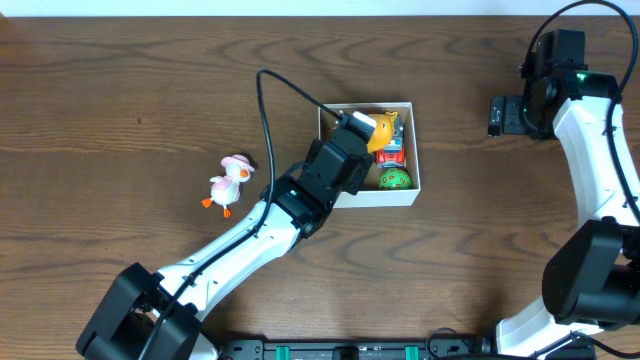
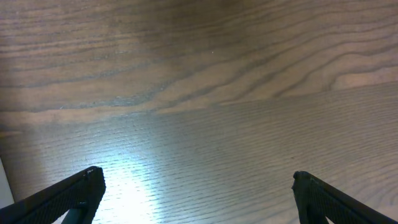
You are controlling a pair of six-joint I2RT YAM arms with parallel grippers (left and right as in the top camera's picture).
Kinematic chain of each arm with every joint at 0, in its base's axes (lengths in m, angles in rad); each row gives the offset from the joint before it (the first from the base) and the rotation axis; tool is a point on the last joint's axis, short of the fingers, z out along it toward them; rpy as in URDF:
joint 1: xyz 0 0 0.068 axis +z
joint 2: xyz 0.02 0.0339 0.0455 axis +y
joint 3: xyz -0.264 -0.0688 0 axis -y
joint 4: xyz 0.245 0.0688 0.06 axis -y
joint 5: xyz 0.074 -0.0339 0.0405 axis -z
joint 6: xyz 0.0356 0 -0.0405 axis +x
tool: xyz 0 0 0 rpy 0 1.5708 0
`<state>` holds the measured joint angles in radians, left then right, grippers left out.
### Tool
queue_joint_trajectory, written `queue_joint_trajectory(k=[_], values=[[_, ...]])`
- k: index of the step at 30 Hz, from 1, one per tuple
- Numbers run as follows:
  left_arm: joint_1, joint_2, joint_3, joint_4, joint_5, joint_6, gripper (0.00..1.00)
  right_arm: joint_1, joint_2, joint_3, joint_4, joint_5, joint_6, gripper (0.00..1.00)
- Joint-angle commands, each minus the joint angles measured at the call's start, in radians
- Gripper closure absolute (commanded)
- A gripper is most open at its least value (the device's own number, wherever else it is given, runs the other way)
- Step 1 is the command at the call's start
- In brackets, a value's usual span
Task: Pack container
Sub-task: 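Lower the dinosaur into the box's left side and release it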
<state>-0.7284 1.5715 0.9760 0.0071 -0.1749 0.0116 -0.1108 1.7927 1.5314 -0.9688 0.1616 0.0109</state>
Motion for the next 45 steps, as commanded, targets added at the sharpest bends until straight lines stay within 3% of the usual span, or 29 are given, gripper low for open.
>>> queue_joint_trajectory(k=[1,7,12,17,22,29,45], values=[[0.002,0.01,0.031,0.006,0.011,0.162,0.94,-0.006,-0.014,-0.001,0.0,0.007,-0.008,0.01],[0.003,0.01,0.031,0.022,0.01,0.148,0.94,-0.009,-0.014,-0.001,0.0,0.007,-0.008,0.01],[0.003,0.01,0.031,0.08,0.001,-0.106,0.94,-0.006,-0.014,-0.001,0.0,0.007,-0.008,0.01],[0.003,0.01,0.031,0.069,-0.142,-0.495,0.94,-0.006,-0.014,-0.001,0.0,0.007,-0.008,0.01],[0.003,0.014,0.031,0.038,-0.235,-0.621,0.94,-0.006,-0.014,-0.001,0.0,0.007,-0.008,0.01],[0.005,0.092,0.031,0.029,-0.233,-0.818,0.94,-0.006,-0.014,-0.001,0.0,0.007,-0.008,0.01],[0.003,0.145,0.063,0.08,-0.145,-0.83,0.94,-0.006,-0.014,-0.001,0.0,0.007,-0.008,0.01]])
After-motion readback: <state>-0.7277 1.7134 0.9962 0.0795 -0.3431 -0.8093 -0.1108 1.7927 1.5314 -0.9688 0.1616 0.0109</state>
